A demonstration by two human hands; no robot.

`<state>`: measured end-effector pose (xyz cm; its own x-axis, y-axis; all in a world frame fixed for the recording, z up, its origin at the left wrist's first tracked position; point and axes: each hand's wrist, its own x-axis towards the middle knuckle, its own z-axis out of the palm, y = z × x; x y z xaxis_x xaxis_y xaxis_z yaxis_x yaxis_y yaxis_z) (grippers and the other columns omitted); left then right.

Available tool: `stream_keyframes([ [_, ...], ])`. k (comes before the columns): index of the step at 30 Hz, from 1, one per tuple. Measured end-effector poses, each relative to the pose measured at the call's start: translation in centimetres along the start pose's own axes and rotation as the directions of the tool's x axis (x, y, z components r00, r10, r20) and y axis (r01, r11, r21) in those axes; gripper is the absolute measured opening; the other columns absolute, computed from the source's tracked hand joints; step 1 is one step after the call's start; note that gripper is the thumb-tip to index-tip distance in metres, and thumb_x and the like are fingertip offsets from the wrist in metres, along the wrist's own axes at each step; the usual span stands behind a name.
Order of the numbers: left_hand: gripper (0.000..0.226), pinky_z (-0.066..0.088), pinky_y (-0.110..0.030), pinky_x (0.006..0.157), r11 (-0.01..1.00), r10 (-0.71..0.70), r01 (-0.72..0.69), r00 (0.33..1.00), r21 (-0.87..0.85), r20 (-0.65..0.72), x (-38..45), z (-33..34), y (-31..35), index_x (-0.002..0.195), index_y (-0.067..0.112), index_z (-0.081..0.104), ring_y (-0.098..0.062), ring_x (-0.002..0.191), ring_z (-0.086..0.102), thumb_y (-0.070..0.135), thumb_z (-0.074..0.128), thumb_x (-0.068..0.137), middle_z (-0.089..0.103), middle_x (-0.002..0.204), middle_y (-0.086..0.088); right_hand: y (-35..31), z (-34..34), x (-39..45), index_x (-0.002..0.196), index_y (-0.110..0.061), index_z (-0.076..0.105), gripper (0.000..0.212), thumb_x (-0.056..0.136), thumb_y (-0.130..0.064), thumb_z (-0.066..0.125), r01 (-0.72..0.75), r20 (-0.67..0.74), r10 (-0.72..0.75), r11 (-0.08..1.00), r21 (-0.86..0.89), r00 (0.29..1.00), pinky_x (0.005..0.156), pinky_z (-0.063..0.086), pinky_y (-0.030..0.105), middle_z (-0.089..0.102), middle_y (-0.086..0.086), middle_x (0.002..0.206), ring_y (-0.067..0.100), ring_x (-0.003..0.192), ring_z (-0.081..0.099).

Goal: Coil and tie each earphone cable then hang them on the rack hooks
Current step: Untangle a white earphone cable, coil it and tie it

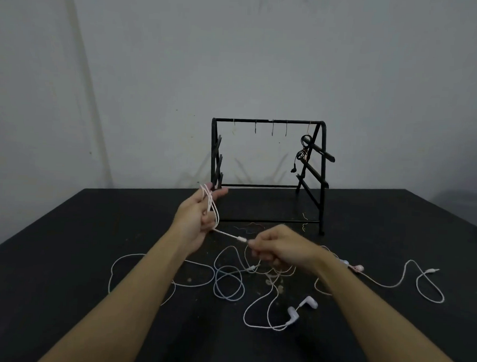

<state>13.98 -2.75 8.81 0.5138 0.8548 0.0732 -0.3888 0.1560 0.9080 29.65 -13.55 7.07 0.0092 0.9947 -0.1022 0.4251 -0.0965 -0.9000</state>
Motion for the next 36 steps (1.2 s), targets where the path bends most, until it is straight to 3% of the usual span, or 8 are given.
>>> stream_keyframes([
  [4,0.036,0.026,-0.015,0.036,0.86,-0.181,0.08,0.971,0.504,0.155,-0.9,-0.8,-0.5,0.135,0.014,0.042,-0.003,0.035,0.027,0.014,0.034,0.1,0.069,0.108,-0.004,-1.5,-2.6,0.1,0.074,-0.011,0.068,0.019,0.088,-0.007,0.057,0.097,-0.157,-0.111,0.991,-0.096,0.981,0.053,0.038,0.021,0.056,0.006,0.067,0.011,0.058,0.046],
  [9,0.041,0.024,-0.012,0.031,0.804,-0.506,0.225,0.746,0.551,0.433,-2.2,-0.4,-0.2,0.125,0.006,0.053,0.0,0.029,0.027,-0.007,0.032,0.093,0.07,0.093,-0.007,-2.7,-2.6,0.9,0.088,-0.015,0.072,0.008,0.086,-0.015,0.065,0.27,-0.201,-0.342,0.91,-0.316,0.918,0.062,0.048,0.016,0.069,-0.002,0.076,0.003,0.065,0.061],
  [11,0.049,0.021,-0.011,0.031,0.838,-0.499,0.222,0.679,0.498,0.537,-2.4,-0.2,-0.1,0.123,0.008,0.053,0.001,0.027,0.027,-0.015,0.026,0.089,0.069,0.082,-0.003,-2.6,-1.8,1.2,0.089,-0.015,0.073,0.008,0.086,-0.015,0.065,0.318,-0.238,-0.39,0.902,-0.291,0.89,0.063,0.051,0.015,0.07,-0.004,0.076,0.002,0.067,0.064],
  [17,0.045,0.018,-0.012,0.034,0.892,-0.357,0.153,0.817,0.426,0.453,-2.9,-0.3,0.4,0.128,0.008,0.046,-0.001,0.027,0.027,-0.01,0.025,0.093,0.066,0.055,0.0,-0.9,-1.0,1.2,0.081,0.001,0.068,0.028,0.089,-0.026,0.061,0.184,-0.302,-0.241,0.961,-0.204,0.922,0.044,0.038,0.017,0.052,-0.001,0.049,0.004,0.038,0.044],
  [23,0.037,0.04,-0.015,0.039,0.805,-0.157,0.006,0.967,0.593,0.203,-1.8,-1.0,-1.1,0.136,0.019,0.045,-0.008,0.042,0.055,0.019,0.041,0.099,0.069,0.104,-0.006,-1.1,-0.5,1.6,0.087,0.002,0.066,0.023,0.091,-0.02,0.059,0.101,-0.285,-0.136,0.986,-0.134,0.949,0.042,0.04,0.02,0.053,0.003,0.055,0.006,0.037,0.049],
  [31,0.042,0.058,-0.029,0.064,0.992,0.08,-0.094,0.985,-0.083,-0.153,0.0,-0.3,-0.8,0.138,0.008,0.032,-0.028,0.078,0.069,-0.002,0.035,0.097,0.057,0.116,-0.017,-2.1,3.3,0.8,0.109,-0.007,0.059,0.022,0.099,-0.015,0.041,0.112,0.066,-0.125,0.98,0.167,0.99,0.048,0.046,0.018,0.053,-0.004,0.06,0.01,0.05,0.056],
  [33,0.039,0.057,-0.023,0.056,0.956,0.042,-0.09,0.984,-0.279,-0.174,0.3,-0.5,0.0,0.135,0.006,0.034,-0.022,0.069,0.07,-0.005,0.032,0.097,0.058,0.116,-0.019,-1.7,3.8,0.6,0.107,-0.009,0.059,0.022,0.1,-0.017,0.039,0.078,0.149,-0.102,0.984,0.157,0.984,0.049,0.047,0.019,0.05,-0.004,0.061,0.009,0.05,0.054],
  [36,0.043,0.033,-0.011,0.034,0.983,0.035,-0.061,0.988,-0.174,-0.149,0.5,-1.4,0.8,0.134,0.006,0.037,-0.001,0.034,0.042,-0.007,0.024,0.095,0.062,0.102,-0.007,-0.7,3.0,0.3,0.095,-0.011,0.063,0.023,0.099,-0.018,0.041,0.048,0.183,-0.068,0.992,0.113,0.981,0.051,0.046,0.021,0.043,-0.004,0.057,0.008,0.047,0.049],
])
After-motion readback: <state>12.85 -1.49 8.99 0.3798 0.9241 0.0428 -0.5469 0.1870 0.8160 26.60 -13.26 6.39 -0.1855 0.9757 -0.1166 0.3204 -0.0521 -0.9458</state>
